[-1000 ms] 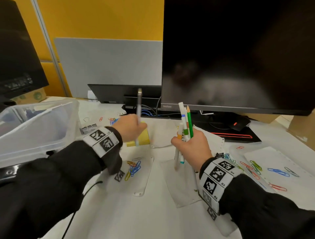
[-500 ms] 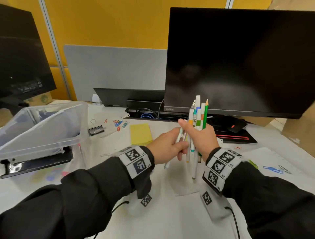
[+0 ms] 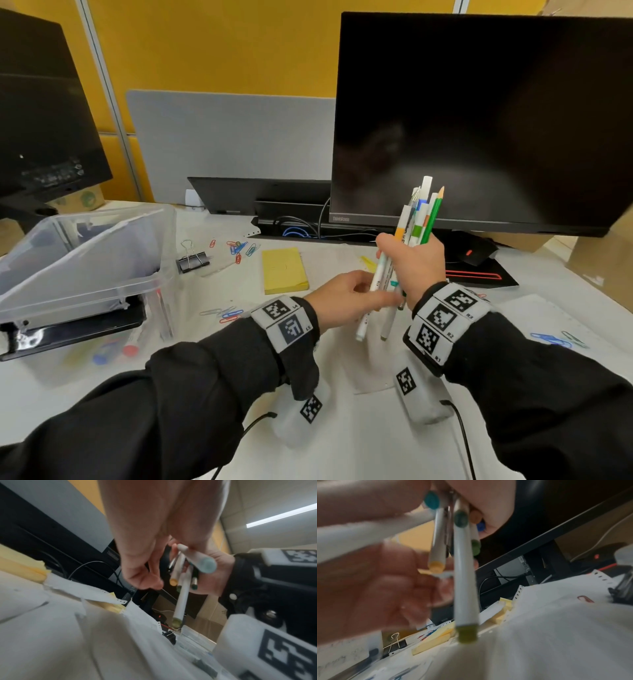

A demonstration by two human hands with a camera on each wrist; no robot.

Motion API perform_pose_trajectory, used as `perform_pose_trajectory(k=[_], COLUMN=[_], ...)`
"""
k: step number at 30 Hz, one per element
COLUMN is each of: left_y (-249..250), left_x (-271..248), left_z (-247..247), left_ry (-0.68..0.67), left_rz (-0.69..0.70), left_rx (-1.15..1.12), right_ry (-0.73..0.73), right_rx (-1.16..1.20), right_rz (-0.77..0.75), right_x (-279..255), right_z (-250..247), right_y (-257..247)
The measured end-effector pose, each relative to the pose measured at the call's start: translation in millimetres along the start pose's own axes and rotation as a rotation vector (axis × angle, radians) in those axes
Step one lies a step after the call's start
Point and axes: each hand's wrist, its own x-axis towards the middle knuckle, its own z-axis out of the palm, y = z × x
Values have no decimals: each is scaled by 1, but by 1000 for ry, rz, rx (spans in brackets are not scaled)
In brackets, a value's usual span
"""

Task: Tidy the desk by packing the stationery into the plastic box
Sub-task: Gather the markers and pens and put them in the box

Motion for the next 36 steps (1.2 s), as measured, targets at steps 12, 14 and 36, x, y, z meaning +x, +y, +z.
perform_pose_trajectory(k=[12, 14, 36], left_y=[4, 9, 18], left_x=[6, 5, -14], left_z=[-19, -20, -22], left_ry=[-352, -356, -361], left_rz=[-262, -255, -248], left_rx=[-573, -528, -435], right_ry=[-197, -210, -230], right_rx=[103, 103, 38], right_rz=[57, 103, 182], right_x=[-18, -21, -32], right_z=[15, 15, 16], right_y=[5, 6, -4])
